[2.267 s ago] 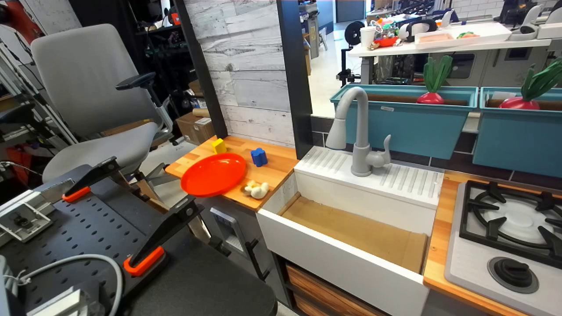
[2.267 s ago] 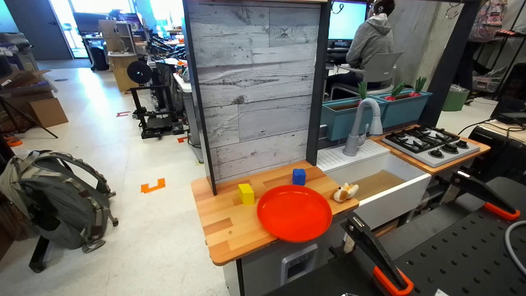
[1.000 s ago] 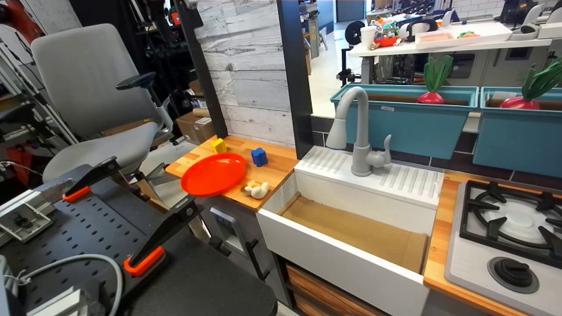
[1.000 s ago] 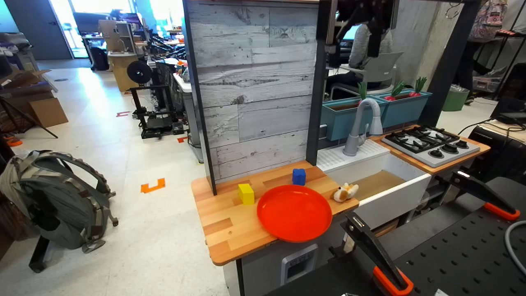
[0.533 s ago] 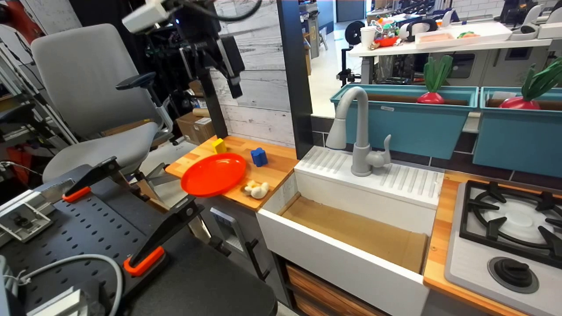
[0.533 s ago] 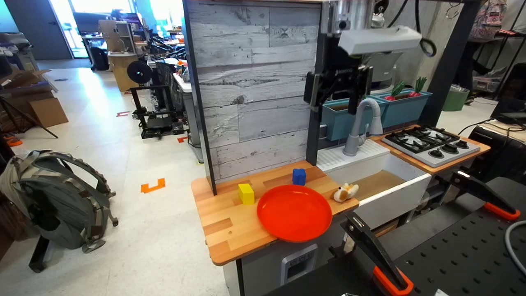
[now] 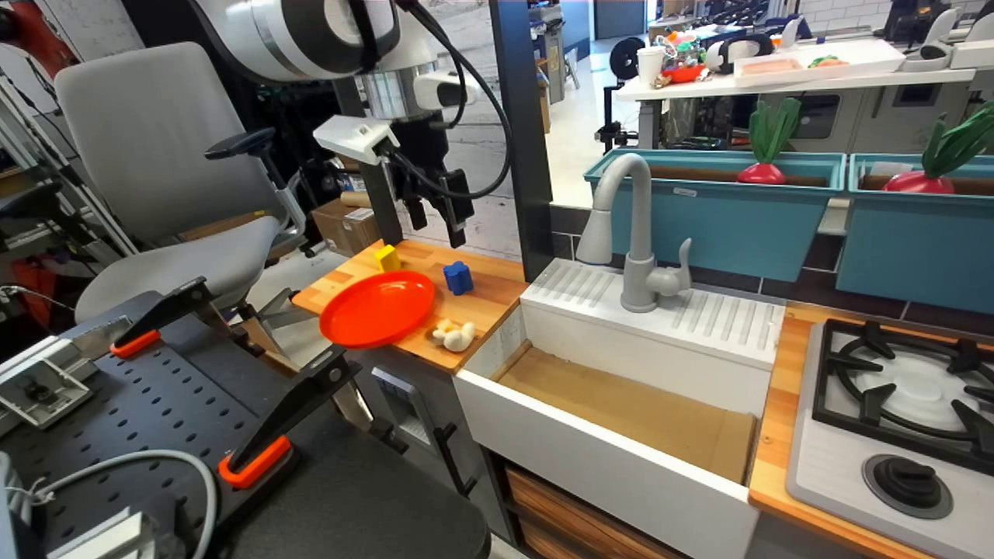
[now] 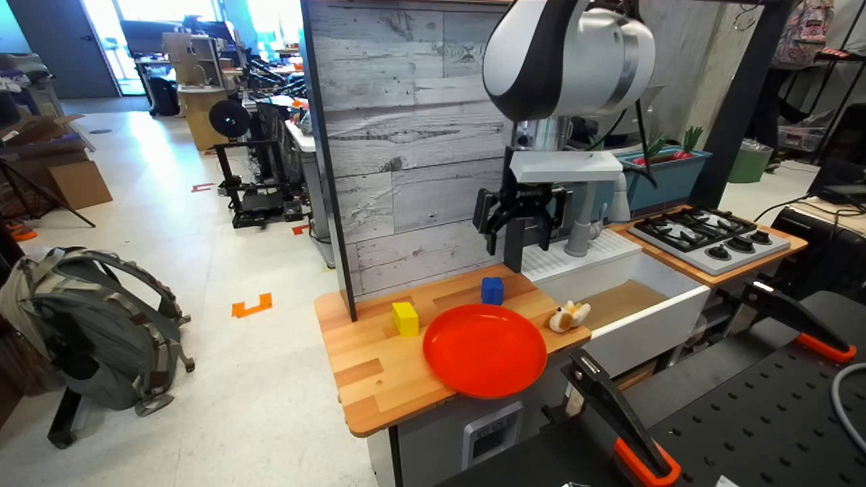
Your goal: Put the blue block on the orange plate
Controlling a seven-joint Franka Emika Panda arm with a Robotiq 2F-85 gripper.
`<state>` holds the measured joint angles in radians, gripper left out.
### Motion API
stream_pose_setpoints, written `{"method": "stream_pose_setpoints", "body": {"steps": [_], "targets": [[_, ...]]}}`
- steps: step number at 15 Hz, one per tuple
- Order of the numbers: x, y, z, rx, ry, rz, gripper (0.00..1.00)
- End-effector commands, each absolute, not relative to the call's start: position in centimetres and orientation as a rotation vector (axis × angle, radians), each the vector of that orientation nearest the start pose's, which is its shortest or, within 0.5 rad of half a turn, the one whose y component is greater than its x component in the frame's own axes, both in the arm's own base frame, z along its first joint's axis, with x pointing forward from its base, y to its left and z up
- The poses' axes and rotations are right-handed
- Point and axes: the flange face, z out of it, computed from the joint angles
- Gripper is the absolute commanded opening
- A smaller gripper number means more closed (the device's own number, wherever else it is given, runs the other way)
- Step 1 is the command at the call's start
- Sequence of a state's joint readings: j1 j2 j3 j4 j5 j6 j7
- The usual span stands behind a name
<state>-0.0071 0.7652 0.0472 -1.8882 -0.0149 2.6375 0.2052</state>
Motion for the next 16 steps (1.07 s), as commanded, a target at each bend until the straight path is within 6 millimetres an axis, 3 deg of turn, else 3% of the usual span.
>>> {"method": "stream_pose_setpoints", "body": {"steps": [1, 7, 14, 15, 16], "targets": [[64.4, 2.9, 6.9, -3.093, 0.292, -0.010, 1.00], [65.9, 2.9, 3.5, -3.127, 0.303, 0.013, 1.00], [65.3, 4.0, 1.1, -3.174, 0.238, 0.074, 0.98], [65.1, 4.2, 1.0, -3.181, 0.234, 0.095, 0.74], [65.1, 4.2, 1.0, -3.182, 0.222, 0.105, 0.74]]}}
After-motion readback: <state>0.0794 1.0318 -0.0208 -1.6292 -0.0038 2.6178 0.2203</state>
